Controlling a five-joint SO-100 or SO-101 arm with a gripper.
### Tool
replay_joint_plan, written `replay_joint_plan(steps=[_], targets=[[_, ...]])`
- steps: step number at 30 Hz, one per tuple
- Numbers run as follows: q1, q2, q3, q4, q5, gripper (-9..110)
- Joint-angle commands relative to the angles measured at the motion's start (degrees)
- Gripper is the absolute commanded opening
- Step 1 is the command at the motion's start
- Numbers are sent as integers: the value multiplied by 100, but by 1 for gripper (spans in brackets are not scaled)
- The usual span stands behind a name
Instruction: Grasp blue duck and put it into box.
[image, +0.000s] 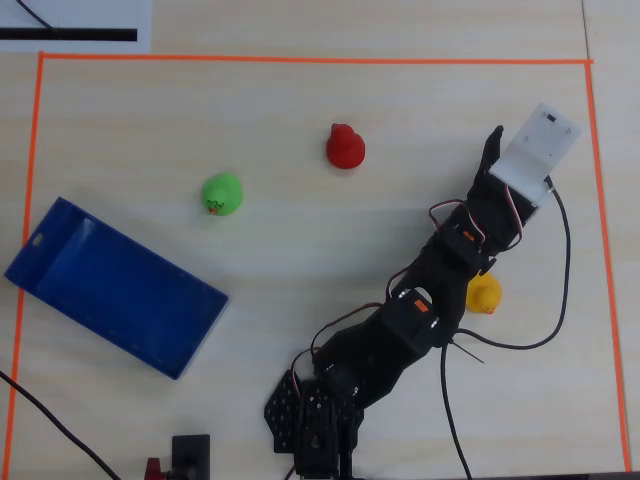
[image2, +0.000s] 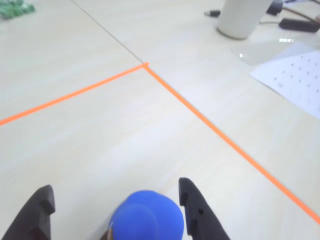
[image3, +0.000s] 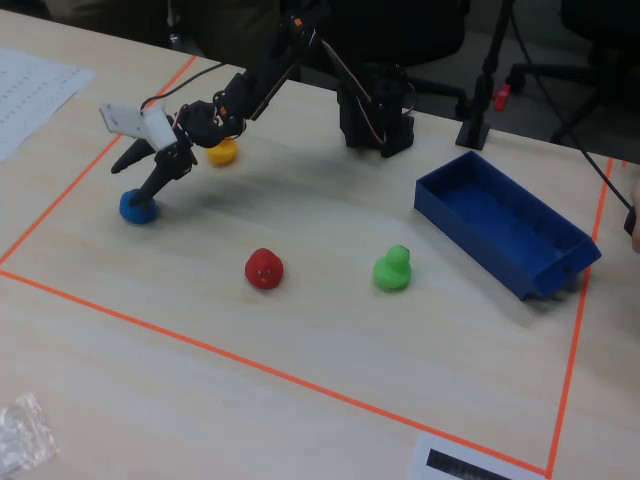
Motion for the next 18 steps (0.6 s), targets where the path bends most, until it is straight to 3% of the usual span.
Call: replay_joint_plan(steps=[1, 13, 14, 16, 18], targets=[[26, -18, -70, -167, 44, 34], [-35, -809, -510, -193, 229, 32], [-26, -914, -580, -193, 229, 28], [0, -1055, -642, -246, 264, 5], [9, -1116, -633, -369, 378, 0]])
